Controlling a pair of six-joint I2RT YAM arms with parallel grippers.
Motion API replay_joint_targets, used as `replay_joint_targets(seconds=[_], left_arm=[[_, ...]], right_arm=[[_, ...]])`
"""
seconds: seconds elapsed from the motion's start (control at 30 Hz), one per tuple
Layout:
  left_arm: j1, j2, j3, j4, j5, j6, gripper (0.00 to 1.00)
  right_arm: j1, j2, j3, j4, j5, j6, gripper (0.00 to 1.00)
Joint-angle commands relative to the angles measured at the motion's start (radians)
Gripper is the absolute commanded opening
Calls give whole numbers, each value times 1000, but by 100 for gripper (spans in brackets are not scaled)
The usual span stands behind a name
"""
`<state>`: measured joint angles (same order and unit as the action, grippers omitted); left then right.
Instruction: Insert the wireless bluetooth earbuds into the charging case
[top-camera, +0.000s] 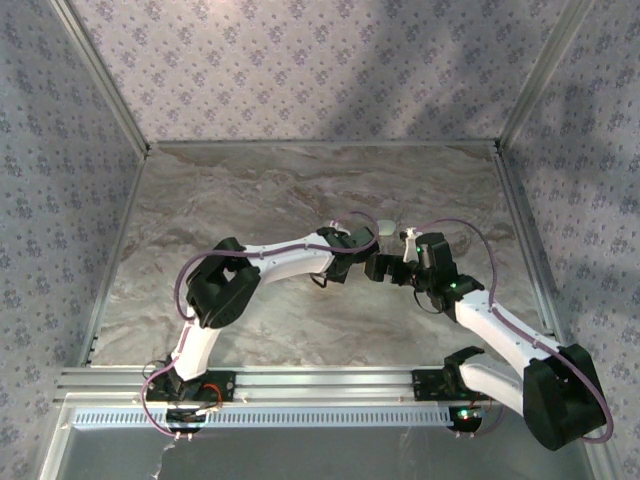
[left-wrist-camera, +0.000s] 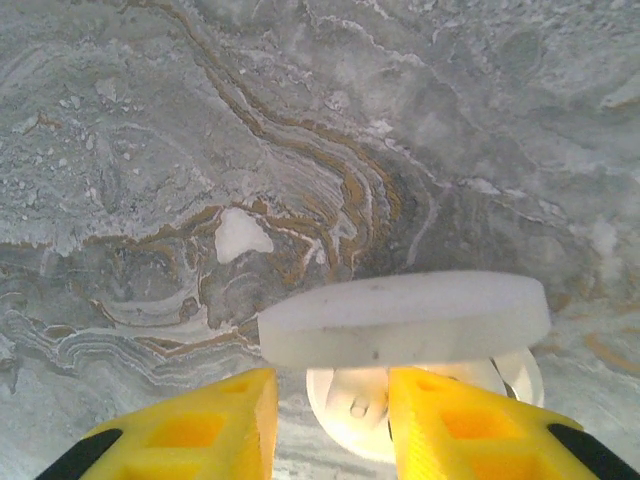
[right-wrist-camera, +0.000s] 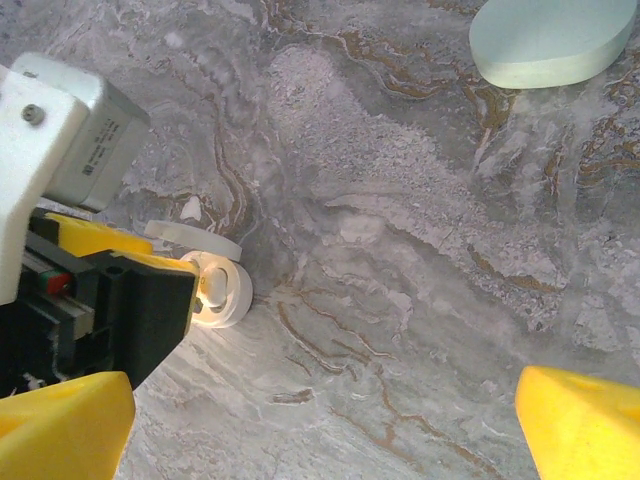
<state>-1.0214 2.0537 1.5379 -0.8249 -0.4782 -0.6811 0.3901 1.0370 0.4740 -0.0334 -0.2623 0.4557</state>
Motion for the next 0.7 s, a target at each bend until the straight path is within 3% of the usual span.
replay_joint_targets(seconds=[0.0, 0.33, 0.5, 0.67], left_arm=[[-14, -78, -22, 2, 28, 3, 36], [12, -260, -182, 109, 98, 14, 44], [70, -411, -338, 236, 194, 74, 54], [153, -583, -511, 418, 359, 161, 69]], right_arm=[[-3, -3, 6, 26, -15, 5, 100], [1, -15, 9, 30, -30, -1, 100], [27, -47, 8, 33, -34, -20, 100], [66, -105, -1, 46, -32, -51, 100]])
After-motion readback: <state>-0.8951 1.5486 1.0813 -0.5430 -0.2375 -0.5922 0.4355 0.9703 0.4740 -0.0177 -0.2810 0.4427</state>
